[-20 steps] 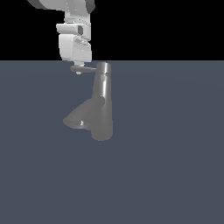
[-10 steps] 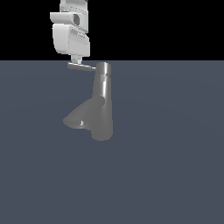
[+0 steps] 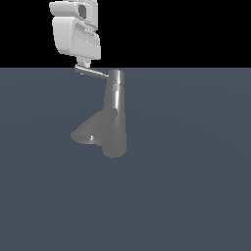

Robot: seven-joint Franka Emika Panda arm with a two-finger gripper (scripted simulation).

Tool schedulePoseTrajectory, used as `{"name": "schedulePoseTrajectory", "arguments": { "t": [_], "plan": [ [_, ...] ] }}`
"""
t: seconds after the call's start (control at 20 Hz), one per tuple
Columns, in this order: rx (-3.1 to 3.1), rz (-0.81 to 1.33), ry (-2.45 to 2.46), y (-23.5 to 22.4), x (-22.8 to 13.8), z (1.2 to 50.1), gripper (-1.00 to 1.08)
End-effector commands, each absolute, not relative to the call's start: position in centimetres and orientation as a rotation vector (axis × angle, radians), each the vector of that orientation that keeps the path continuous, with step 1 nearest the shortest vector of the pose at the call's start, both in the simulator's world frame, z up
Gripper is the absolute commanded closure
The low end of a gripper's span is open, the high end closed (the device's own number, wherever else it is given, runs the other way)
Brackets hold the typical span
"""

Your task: Turn on the faucet by rotating a designated handle.

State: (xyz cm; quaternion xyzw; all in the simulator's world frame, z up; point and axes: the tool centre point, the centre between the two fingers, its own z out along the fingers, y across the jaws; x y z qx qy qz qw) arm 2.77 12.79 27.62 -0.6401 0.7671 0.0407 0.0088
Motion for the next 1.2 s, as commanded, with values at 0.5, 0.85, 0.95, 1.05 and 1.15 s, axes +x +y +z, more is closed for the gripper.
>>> {"name": "schedulePoseTrajectory", "arguments": {
  "t": [0.5,0.85,0.95,1.05,1.15],
  "plan": [
    [-2.014,0.135,2.390,11.5,-0.3,28.6,1.08],
    [-2.022,0.139,2.387,10.4,-2.4,29.3,1.08],
    [-2.024,0.141,2.386,10.1,-3.0,29.5,1.08],
    [-2.027,0.142,2.385,9.7,-3.7,29.7,1.08],
    [-2.029,0.144,2.384,9.4,-4.3,29.9,1.08]
  ]
}}
